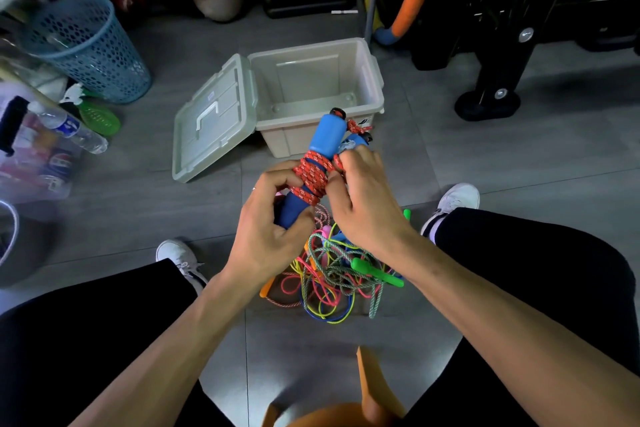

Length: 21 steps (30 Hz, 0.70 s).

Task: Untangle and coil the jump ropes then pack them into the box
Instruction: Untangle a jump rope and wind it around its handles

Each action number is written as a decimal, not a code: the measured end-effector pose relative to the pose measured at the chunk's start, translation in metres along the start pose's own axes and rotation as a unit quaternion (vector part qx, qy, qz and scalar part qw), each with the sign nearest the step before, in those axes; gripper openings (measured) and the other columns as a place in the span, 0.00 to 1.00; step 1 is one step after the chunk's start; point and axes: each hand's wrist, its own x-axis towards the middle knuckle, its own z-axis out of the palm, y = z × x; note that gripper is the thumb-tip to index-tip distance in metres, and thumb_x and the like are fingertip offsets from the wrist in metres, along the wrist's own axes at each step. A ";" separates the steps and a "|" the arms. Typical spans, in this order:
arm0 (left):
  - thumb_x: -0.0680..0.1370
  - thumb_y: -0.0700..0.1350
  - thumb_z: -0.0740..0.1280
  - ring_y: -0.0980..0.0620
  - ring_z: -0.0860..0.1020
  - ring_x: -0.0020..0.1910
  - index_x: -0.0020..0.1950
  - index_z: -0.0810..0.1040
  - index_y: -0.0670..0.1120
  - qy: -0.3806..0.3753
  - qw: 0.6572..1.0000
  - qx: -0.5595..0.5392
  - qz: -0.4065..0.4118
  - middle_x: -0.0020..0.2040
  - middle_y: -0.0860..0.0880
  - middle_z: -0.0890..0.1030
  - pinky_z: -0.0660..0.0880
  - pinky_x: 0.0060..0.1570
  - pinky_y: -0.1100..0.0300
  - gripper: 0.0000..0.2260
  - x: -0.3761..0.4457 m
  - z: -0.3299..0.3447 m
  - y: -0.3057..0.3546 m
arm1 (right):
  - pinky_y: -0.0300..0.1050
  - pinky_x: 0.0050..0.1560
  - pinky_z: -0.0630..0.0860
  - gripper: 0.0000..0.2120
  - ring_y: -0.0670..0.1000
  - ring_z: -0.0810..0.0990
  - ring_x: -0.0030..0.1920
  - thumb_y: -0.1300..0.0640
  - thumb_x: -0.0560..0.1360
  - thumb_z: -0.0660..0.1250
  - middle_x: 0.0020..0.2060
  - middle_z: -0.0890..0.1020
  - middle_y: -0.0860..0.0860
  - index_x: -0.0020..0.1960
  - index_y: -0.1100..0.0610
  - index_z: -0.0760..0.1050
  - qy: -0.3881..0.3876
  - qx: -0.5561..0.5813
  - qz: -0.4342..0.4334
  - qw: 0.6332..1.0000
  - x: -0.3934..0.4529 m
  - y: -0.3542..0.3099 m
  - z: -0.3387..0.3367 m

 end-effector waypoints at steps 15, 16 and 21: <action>0.70 0.29 0.66 0.42 0.76 0.49 0.51 0.67 0.46 -0.063 0.989 -0.132 -0.023 0.58 0.53 0.77 0.75 0.47 0.44 0.17 0.020 -0.004 0.004 | 0.38 0.52 0.69 0.07 0.40 0.74 0.44 0.54 0.79 0.63 0.48 0.73 0.53 0.50 0.58 0.76 -0.092 0.302 0.192 0.929 0.011 -0.004 -0.029; 0.70 0.29 0.67 0.45 0.77 0.50 0.51 0.67 0.45 -0.067 0.987 -0.141 -0.022 0.58 0.52 0.77 0.76 0.49 0.47 0.17 0.020 -0.004 0.004 | 0.38 0.50 0.69 0.09 0.41 0.74 0.43 0.53 0.76 0.64 0.49 0.72 0.54 0.50 0.57 0.76 -0.110 0.284 0.187 0.934 0.011 -0.004 -0.031; 0.70 0.39 0.69 0.48 0.78 0.52 0.51 0.69 0.46 -0.067 0.984 -0.160 -0.038 0.54 0.52 0.78 0.76 0.49 0.53 0.13 0.017 -0.001 0.004 | 0.30 0.40 0.68 0.01 0.43 0.72 0.42 0.58 0.77 0.65 0.48 0.70 0.51 0.49 0.55 0.74 -0.107 0.119 0.100 0.982 0.010 -0.003 -0.038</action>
